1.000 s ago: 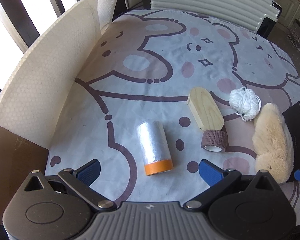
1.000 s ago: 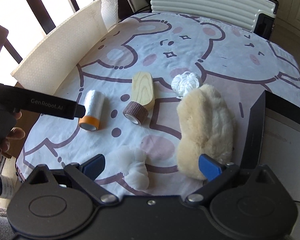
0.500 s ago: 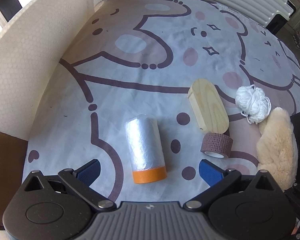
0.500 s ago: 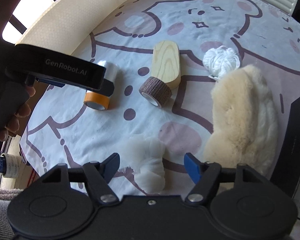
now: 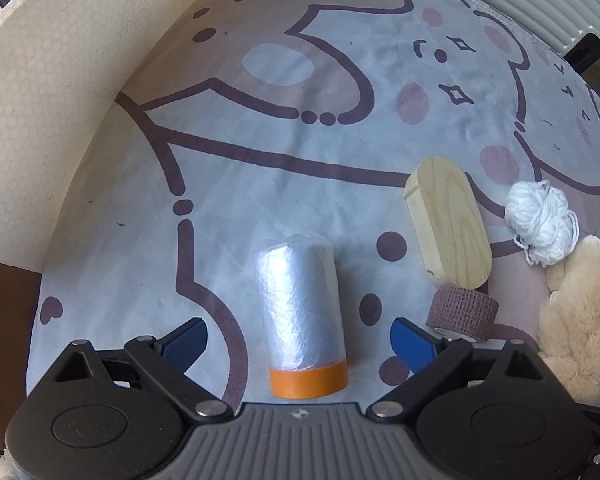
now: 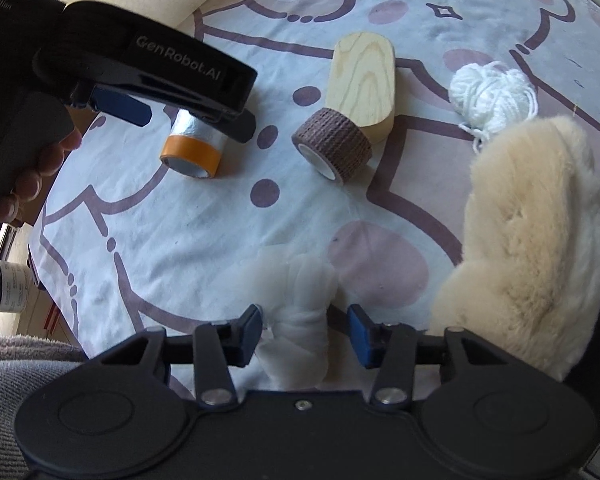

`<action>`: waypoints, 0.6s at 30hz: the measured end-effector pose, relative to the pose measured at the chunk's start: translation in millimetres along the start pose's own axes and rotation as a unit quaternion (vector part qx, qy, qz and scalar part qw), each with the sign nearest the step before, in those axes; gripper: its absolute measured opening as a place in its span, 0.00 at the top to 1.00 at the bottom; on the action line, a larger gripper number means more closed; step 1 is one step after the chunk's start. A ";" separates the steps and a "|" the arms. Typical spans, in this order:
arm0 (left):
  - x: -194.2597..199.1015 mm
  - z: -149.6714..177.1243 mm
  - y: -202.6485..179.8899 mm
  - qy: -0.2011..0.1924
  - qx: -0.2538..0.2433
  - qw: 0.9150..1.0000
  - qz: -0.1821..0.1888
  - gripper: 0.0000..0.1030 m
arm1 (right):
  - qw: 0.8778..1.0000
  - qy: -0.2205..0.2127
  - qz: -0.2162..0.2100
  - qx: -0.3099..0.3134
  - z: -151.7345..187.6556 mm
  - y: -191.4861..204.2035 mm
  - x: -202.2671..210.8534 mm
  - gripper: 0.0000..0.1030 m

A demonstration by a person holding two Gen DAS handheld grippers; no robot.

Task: Organize objects
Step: 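Lower the right tool onto the white tissue bundle and close it while the left tool approaches the plastic roll, then close the left tool on the clear plastic roll and lift it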

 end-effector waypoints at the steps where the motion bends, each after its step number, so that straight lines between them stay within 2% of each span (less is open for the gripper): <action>1: -1.5 -0.5 0.0 0.001 0.001 1.000 0.001 0.07 | 1.000 0.001 0.002 0.001 -0.4 -1.1 -0.3 0.57; 5: -9.3 -0.3 1.2 0.011 0.002 1.000 0.003 0.15 | 1.000 -0.002 -0.001 -0.004 -3.8 -4.1 0.1 0.64; 12: -13.4 -2.9 5.8 0.010 0.026 1.000 0.012 0.27 | 1.000 -0.002 -0.008 0.001 -4.6 -5.2 1.7 0.69; 15: -14.0 -3.6 3.5 0.009 0.026 1.000 0.015 0.36 | 1.000 -0.004 -0.011 -0.001 -3.8 -6.6 2.8 0.70; 17: -13.7 -3.9 2.8 0.007 0.025 0.999 0.018 0.50 | 1.000 -0.005 -0.011 -0.001 -3.9 -6.5 2.6 0.71; 18: -13.7 -3.6 3.2 0.008 0.024 1.000 0.016 0.53 | 1.000 -0.005 -0.010 0.000 -3.7 -6.6 3.0 0.71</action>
Point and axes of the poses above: each gripper's, at about its wrist camera, not at the fingertips, and x roughly against the way its jaws point, y to its left, z to its underside, the point moved 5 cm from there along -x, roughly the way its jaws point, and after that the axes turned 11 degrees about -x, right-handed, at the moved point
